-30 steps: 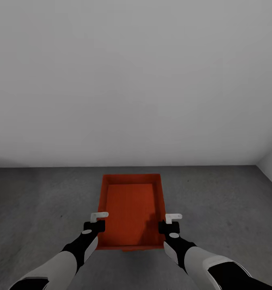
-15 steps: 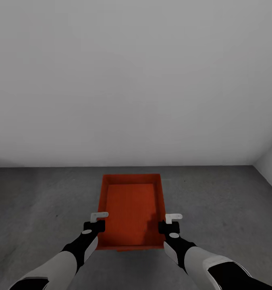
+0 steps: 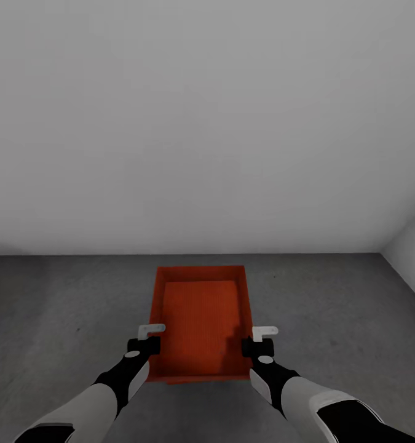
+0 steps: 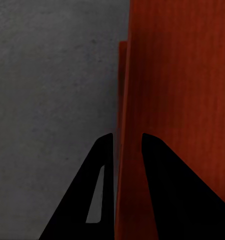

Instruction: Move the two storage containers from the living room to the garage. In the garage, place one container on the floor and stack the other container on top of it (either order is fine).

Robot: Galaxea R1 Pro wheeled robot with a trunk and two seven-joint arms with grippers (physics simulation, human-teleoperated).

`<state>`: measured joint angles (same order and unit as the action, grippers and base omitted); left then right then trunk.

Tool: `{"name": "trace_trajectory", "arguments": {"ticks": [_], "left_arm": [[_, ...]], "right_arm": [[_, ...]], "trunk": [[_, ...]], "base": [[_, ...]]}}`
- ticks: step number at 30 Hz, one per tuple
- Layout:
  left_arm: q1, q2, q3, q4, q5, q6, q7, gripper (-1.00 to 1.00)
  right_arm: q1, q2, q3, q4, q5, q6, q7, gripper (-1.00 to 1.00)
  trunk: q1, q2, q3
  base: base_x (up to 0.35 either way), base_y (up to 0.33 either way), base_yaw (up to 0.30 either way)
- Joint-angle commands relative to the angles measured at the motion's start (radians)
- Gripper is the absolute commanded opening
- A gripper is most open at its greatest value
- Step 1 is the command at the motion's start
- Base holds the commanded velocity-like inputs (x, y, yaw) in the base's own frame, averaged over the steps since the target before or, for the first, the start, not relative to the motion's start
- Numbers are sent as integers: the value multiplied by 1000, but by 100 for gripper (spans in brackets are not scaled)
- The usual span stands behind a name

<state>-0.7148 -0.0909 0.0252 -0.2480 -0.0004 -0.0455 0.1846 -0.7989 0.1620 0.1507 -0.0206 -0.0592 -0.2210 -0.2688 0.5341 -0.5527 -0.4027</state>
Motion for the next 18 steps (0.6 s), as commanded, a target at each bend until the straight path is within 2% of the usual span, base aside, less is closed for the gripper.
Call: {"name": "trace_trajectory", "arguments": {"ticks": [1, 7, 18], "left_arm": [[-2, 36, 30, -4, -12, -7, 7, -100], [-2, 36, 30, -4, -13, -7, 7, -100], [-1, 36, 28, -4, -13, -7, 8, -100]], "right_arm": [[0, -13, -48, 4, -19, -3, 0, -100], [0, -13, -48, 4, -19, -3, 0, -100], [0, -13, -48, 4, -19, -3, 0, -100]], "trunk": [[0, -1, -1], [0, -1, -1], [0, -1, -1]], "base": [[0, -163, 0], [0, -122, 0], [0, -11, 0]]}}
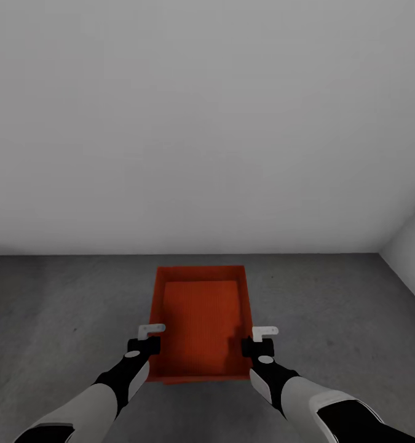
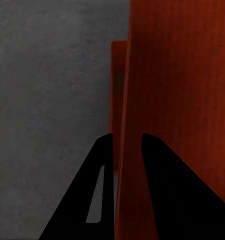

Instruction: Move the two storage containers from the living room to the garage. In the garage, place one container on the floor and stack the other container on top of it (either order is fine).

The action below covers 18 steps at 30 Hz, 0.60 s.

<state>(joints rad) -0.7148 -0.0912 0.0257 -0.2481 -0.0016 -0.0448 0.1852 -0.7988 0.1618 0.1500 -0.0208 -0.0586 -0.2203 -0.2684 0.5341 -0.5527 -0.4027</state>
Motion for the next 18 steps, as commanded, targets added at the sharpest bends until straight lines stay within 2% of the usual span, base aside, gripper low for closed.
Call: {"name": "trace_trajectory", "arguments": {"ticks": [1, 18], "left_arm": [[-2, 36, 28, -3, -12, -7, 7, -100], [-2, 36, 28, -3, -12, -7, 7, -100]], "right_arm": [[0, -13, -47, 4, -20, -3, 0, -100], [0, -12, -47, 5, -21, -5, -2, -100]], "trunk": [[0, -1, -1], [0, -1, -1]], "base": [[0, 0, 0], [0, 0, 16]]}}
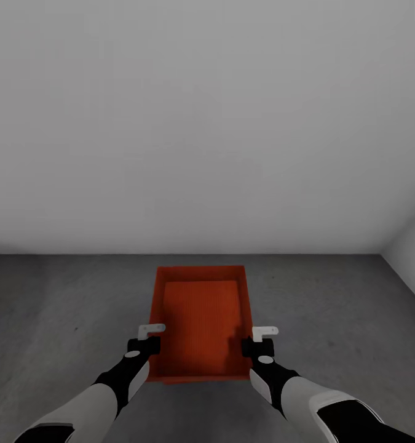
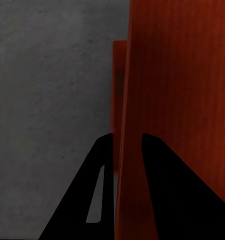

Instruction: Move the two storage containers from the living room to the garage. In the garage, place one container on the floor and stack the other container on top of it (either order is fine).

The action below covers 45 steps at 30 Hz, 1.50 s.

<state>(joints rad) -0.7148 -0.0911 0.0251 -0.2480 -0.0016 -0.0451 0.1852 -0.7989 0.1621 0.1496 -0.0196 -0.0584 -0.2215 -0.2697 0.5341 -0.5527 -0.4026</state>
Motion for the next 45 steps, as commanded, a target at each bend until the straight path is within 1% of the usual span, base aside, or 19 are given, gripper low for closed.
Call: {"name": "trace_trajectory", "arguments": {"ticks": [1, 8, 11, 36, 45], "left_arm": [[-2, 36, 29, -4, -12, -7, 7, -100], [-2, 36, 29, -4, -12, -7, 7, -100], [-2, 36, 29, -4, -12, -7, 7, -100], [-2, 34, 28, -4, -14, -7, 7, -100], [-2, 35, 28, -4, -14, -7, 7, -100]], "right_arm": [[0, -12, -47, 4, -22, -4, 0, -100], [0, -13, -47, 4, -21, -3, 0, -100], [0, -13, -47, 4, -21, -2, 0, -100], [0, -13, -47, 4, -21, -3, 0, -100], [0, -13, -47, 4, -23, -2, 0, -100]], "trunk": [[0, -1, -1], [0, -1, -1], [0, -1, -1], [0, -1, -1], [0, -1, -12]], "base": [[0, 0, 159], [0, 0, 235], [0, 0, 92], [0, 0, 3], [0, 0, 0]]}}
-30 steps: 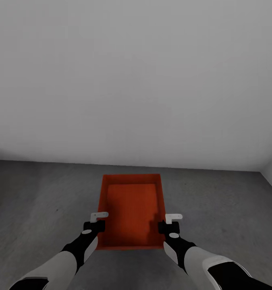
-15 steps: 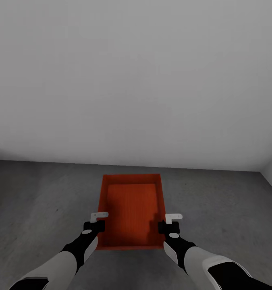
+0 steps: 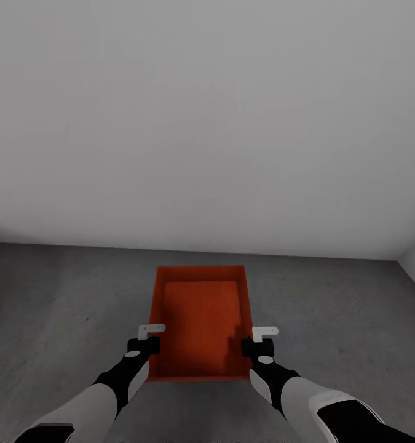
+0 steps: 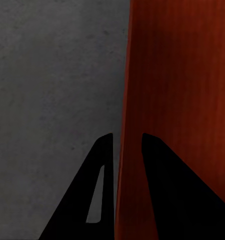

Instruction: Move the two storage containers from the living room to the garage. In the garage, place one container on the floor and stack the other container on top of it (either order is fine).

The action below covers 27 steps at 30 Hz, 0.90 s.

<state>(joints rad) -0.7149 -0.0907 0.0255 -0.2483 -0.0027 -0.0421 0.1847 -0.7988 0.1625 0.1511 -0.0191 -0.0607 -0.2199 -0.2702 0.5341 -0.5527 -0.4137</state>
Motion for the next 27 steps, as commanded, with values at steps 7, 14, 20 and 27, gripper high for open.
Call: {"name": "trace_trajectory", "arguments": {"ticks": [7, 14, 20, 27], "left_arm": [[-1, 34, 28, -4, -13, -10, 7, -100], [-1, 34, 28, -4, -13, -10, 7, -100], [-1, 34, 28, -5, -12, -10, 8, -100], [-1, 34, 28, -5, -12, -10, 8, -100]], "right_arm": [[0, -14, -48, 3, -21, -4, 0, -100], [0, -14, -48, 4, -20, -4, 0, -100], [0, -14, -48, 4, -20, -4, 0, -100], [0, -14, -48, 3, -20, -4, 0, -100]], "trunk": [[0, -1, -12], [0, -1, -23], [0, -1, -33], [0, -1, -43]], "base": [[0, 0, 0], [0, 0, 0], [0, 0, 0], [0, 0, 0]]}}
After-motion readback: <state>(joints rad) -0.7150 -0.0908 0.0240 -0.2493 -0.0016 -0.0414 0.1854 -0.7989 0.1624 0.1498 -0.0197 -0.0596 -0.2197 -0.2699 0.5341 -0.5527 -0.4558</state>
